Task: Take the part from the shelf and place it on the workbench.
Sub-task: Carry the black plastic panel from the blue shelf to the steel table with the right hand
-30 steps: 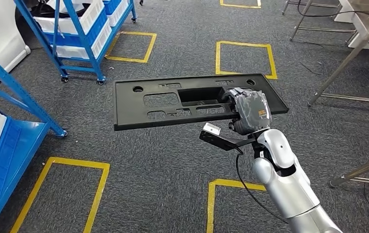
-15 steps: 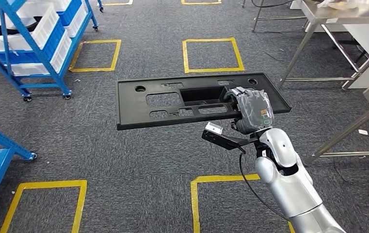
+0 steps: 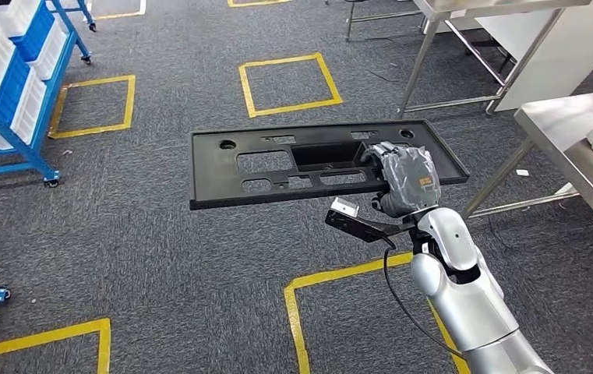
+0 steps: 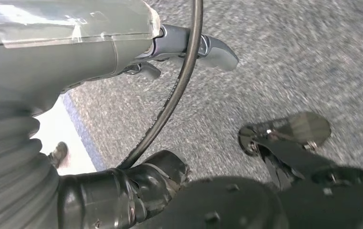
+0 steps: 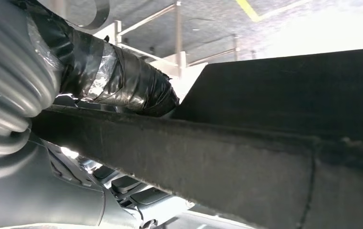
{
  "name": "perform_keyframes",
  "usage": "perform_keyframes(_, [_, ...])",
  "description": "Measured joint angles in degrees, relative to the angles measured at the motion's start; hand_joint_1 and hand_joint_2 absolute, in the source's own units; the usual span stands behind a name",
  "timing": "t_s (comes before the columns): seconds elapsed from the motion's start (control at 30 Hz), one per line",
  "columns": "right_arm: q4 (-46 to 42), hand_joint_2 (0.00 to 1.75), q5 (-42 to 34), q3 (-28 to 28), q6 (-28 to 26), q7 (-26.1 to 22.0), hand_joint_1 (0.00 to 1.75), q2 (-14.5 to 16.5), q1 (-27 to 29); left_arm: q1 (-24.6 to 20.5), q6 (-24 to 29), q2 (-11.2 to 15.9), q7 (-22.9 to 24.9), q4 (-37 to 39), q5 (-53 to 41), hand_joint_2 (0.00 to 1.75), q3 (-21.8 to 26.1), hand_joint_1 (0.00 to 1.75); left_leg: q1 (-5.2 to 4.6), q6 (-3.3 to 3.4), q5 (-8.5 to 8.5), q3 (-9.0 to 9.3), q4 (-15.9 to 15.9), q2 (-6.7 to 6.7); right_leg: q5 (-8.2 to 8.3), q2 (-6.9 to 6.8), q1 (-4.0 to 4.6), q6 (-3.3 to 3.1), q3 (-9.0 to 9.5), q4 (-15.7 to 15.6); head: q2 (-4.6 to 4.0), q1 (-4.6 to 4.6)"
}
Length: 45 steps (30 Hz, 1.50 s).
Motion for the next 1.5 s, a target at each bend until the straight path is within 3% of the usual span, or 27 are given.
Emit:
perform_keyframes(0.07, [0.0, 1.75, 0.0, 0.0, 0.0, 0.0, 1.75, 0.0, 0.0, 0.0, 0.0, 0.0, 0.0, 0.0, 0.0, 1.75, 0.1, 0.0, -0.2, -0.8, -0.6, 0.36, 0.3, 0.94, 0.95, -1.44, 0.44, -0.54, 2.25, -4.3, 0.0, -0.02])
perform_keyframes(0.17, [0.0, 1.75, -0.1, 0.0, 0.0, 0.0, 1.75, 0.0, -0.1, -0.3, 0.0, 0.0, -0.2, 0.0, 0.0, 1.75, 0.3, 0.0, -0.13, -1.82, -1.21, 0.91, 0.3, 1.98, 0.67, 0.0, 0.73, -1.97, 2.31, -4.5, 0.0, -0.07])
perform_keyframes(0.23, [0.0, 1.75, -0.1, 0.0, 0.0, 0.0, 1.75, -0.1, -0.2, -0.4, 0.0, 0.0, -0.2, -0.1, 0.0, 1.75, 0.5, 0.0, 0.26, -2.2, -2.96, 0.1, 2.7, -0.05, 0.65, 1.21, 0.69, -2.86, 2.71, -4.7, 0.0, -0.09])
perform_keyframes(0.3, [0.0, 1.75, -0.1, 0.0, 0.0, 0.0, 1.75, 0.0, -0.3, -0.3, 0.0, -0.1, -0.2, -0.1, 0.0, 1.75, 0.5, 0.0, 0.39, -2.18, -6.42, -3.42, 9.8, -2.9, 0.53, 2.4, 0.88, -3.52, 3.06, -4.9, 0.0, -0.11])
perform_keyframes(0.37, [0.0, 1.75, -0.1, 0.0, 0.0, 0.0, 1.75, 0.0, -0.3, -0.2, 0.0, -0.1, -0.2, -0.1, 0.0, 1.75, 0.6, 0.0, 0.15, -1.84, -8.37, -7.64, 16.8, -3.71, 0.37, 3.86, 1.37, -3.9, 3.29, -4.8, 0.0, -0.13])
perform_keyframes(0.4, [0.1, 1.75, -0.1, 0.0, 0.0, 0.0, 1.75, 0.0, -0.2, -0.2, 0.0, -0.1, -0.2, -0.1, 0.0, 1.75, 0.7, 0.0, -0.06, -1.47, -7.61, -8.61, 17.7, -3.84, 0.29, 4.68, 1.62, -4.02, 3.44, -4.8, 0.0, -0.13])
perform_keyframes(0.43, [0.1, 1.75, -0.1, 0.0, 0.0, 0.0, 1.75, 0.0, -0.2, -0.1, 0.0, -0.1, -0.2, -0.1, 0.0, 1.75, 0.7, 0.0, -0.33, -0.97, -5.7, -8.46, 16.1, -4.08, 0.23, 5.55, 1.81, -4.12, 3.62, -4.8, 0.0, -0.13])
perform_keyframes(0.5, [0.1, 1.75, -0.1, 0.0, 0.0, 0.0, 1.75, 0.0, -0.2, 0.0, 0.0, -0.1, -0.2, -0.1, 0.0, 1.75, 0.8, 0.0, -0.98, 0.26, -0.75, -5.83, 8.5, -5.93, 0.15, 7.18, 1.93, -4.2, 3.93, -4.8, 0.0, -0.11])
perform_keyframes(0.53, [0.1, 1.75, -0.1, 0.0, 0.0, 0.0, 1.75, 0.0, -0.2, 0.1, 0.0, 0.0, -0.2, -0.1, 0.0, 1.75, 0.9, 0.0, -1.16, 0.78, 0.85, -4.42, 4.9, -7.16, 0.12, 7.91, 1.92, -4.13, 3.92, -4.7, 0.0, -0.09])
perform_keyframes(0.6, [0.2, 1.75, -0.1, 0.0, 0.0, 0.0, 1.75, 0.0, -0.2, 0.1, 0.0, 0.1, -0.3, -0.1, 0.0, 1.75, 0.9, 0.0, -1.38, 1.34, 1.68, -2.98, 1.5, -8.53, 0.2, 9.2, 1.6, -3.71, 3.64, -4.8, 0.0, -0.09])
perform_keyframes(0.67, [0.3, 1.75, -0.1, -0.1, 0.1, 0.0, 1.75, 0.0, -0.1, -0.3, 0.0, 0.1, -0.3, -0.1, -0.1, 1.75, 0.9, 0.0, -1.29, 1.46, 1.85, -2.41, 0.5, -7.43, 0.31, 10.19, 1.41, -3.1, 3.45, -5.0, 0.0, -0.13])
perform_keyframes(0.73, [0.3, 1.75, -0.1, -0.1, 0.1, 0.0, 1.75, 0.0, -0.3, -0.3, 0.0, 0.0, -0.4, -0.1, -0.1, 1.75, 0.9, 0.0, -1.0, 1.66, 2.27, -1.47, -1.0, -5.97, -0.69, 7.96, 1.71, -2.54, 2.89, -3.8, 0.0, 0.01])
perform_keyframes(0.8, [0.3, 1.75, -0.1, -0.1, 0.1, 0.0, 1.75, 0.0, -0.5, -0.1, 0.1, 0.0, -0.4, -0.1, -0.2, 1.75, 0.9, 0.0, -0.89, 1.77, 2.34, -0.72, -1.8, -4.46, -3.65, 4.29, 1.64, -1.89, 0.26, 1.5, 0.0, 0.18])
perform_keyframes(0.87, [0.5, 1.75, -0.1, -0.1, 0.1, 0.0, 1.75, 0.0, -0.5, 0.1, 0.1, 0.0, -0.4, -0.1, -0.3, 1.75, 0.9, 0.0, -0.76, 1.66, 1.96, -0.42, -1.8, -2.91, -6.02, 3.01, 0.93, -1.09, -3.34, 8.0, 0.0, 0.2])
perform_keyframes(0.9, [0.6, 1.75, -0.1, -0.1, 0.1, 0.0, 1.75, 0.0, -0.3, 0.1, 0.1, 0.0, -0.4, -0.1, -0.4, 1.75, 0.9, 0.0, -0.6, 1.49, 1.69, -0.27, -1.7, -2.17, -5.81, 2.77, 0.52, -0.63, -4.21, 9.2, 0.0, 0.2])
perform_keyframes(0.93, [0.7, 1.75, -0.1, -0.1, 0.1, 0.0, 1.75, 0.0, -0.3, 0.0, 0.1, 0.0, -0.4, -0.1, -0.5, 1.75, 0.9, 0.0, -0.39, 1.25, 1.34, -0.09, -1.5, -1.45, -4.41, 2.44, 0.1, -0.14, -3.84, 8.1, 0.0, 0.2])
perform_keyframes(1.0, [0.8, 1.75, -0.1, -0.1, 0.1, 0.0, 1.75, 0.0, -0.3, 0.0, 0.1, -0.1, -0.4, -0.1, -0.6, 1.75, 0.9, 0.0, 0.06, 0.51, 0.41, 0.29, -0.8, -0.22, -0.55, 0.71, -0.4, 0.72, -0.61, 1.3, 0.0, 0.21])
perform_keyframes(1.07, [0.8, 1.75, -0.1, -0.2, 0.1, 0.0, 1.75, 0.0, -0.4, 0.0, 0.1, -0.1, -0.4, -0.1, -0.6, 1.75, 0.9, 0.0, 0.06, -0.45, -0.57, 0.5, 0.1, 0.75, 1.1, -0.7, -0.18, 0.42, 1.91, -3.9, 0.0, 0.25])
perform_keyframes(1.1, [0.8, 1.75, -0.1, -0.2, 0.1, 0.1, 1.75, -0.1, -0.4, 0.0, 0.1, 0.0, -0.4, -0.1, -0.6, 1.75, 0.9, 0.0, -0.02, -0.88, -0.92, 0.62, 0.3, 1.17, 0.86, -0.82, 0.08, -0.09, 2.2, -4.5, 0.0, 0.24])
perform_keyframes(1.17, [0.9, 1.75, -0.1, -0.3, 0.1, 0.1, 1.75, -0.1, -0.4, -0.3, 0.1, 0.0, -0.5, -0.2, -0.6, 1.75, 0.9, 0.0, -0.01, -1.5, -1.36, 1.05, 0.2, 2.14, 0.64, 0.46, 0.26, -1.22, 2.2, -4.3, 0.0, 0.19])
perform_keyframes(1.23, [0.8, 1.75, -0.1, -0.3, 0.1, 0.1, 1.75, -0.1, -0.5, -0.5, 0.1, 0.0, -0.5, -0.2, -0.6, 1.75, 0.9, 0.0, 0.3, -1.94, -2.64, 0.96, 1.6, 1.02, 0.5, 1.66, 0.13, -2.06, 2.61, -4.6, 0.0, 0.15])
perform_keyframes(1.3, [0.8, 1.75, -0.1, -0.3, 0.1, 0.1, 1.75, -0.1, -0.6, -0.4, 0.1, -0.1, -0.5, -0.2, -0.6, 1.75, 0.9, 0.0, 0.47, -2.07, -5.59, -1.66, 7.3, -1.91, 0.35, 2.68, 0.04, -2.71, 3.08, -4.7, 0.0, 0.12])
perform_keyframes(1.37, [0.8, 1.75, -0.1, -0.3, 0.1, 0.1, 1.75, 0.0, -0.7, -0.3, 0.1, -0.1, -0.5, -0.2, -0.6, 1.75, 0.9, 0.0, 0.38, -1.93, -8.12, -6.25, 15.1, -3.44, 0.15, 3.9, 0.28, -3.1, 3.35, -4.7, 0.0, 0.1])
perform_keyframes(1.4, [0.8, 1.75, 0.0, -0.3, 0.1, 0.1, 1.75, 0.0, -0.6, -0.3, 0.1, -0.1, -0.5, -0.2, -0.6, 1.75, 0.9, 0.0, 0.31, -1.75, -8.01, -7.9, 17.3, -3.7, 0.04, 4.62, 0.46, -3.23, 3.53, -4.7, 0.0, 0.1])
perform_keyframes(1.43, [0.9, 1.75, 0.1, -0.3, 0.1, 0.2, 1.75, 0.0, -0.6, -0.2, 0.1, -0.1, -0.5, -0.2, -0.6, 1.75, 0.9, 0.0, 0.23, -1.47, -6.69, -8.57, 17.2, -3.87, -0.07, 5.43, 0.61, -3.32, 3.73, -4.7, 0.0, 0.11])
perform_keyframes(1.5, [1.0, 1.75, 0.4, -0.3, 0.0, 0.4, 1.75, 0.0, -0.6, -0.1, 0.1, -0.1, -0.5, -0.2, -0.6, 1.75, 0.9, 0.0, -0.02, -0.67, -1.65, -6.92, 10.8, -5.03, -0.27, 7.06, 0.71, -3.33, 4.13, -4.7, 0.0, 0.11])
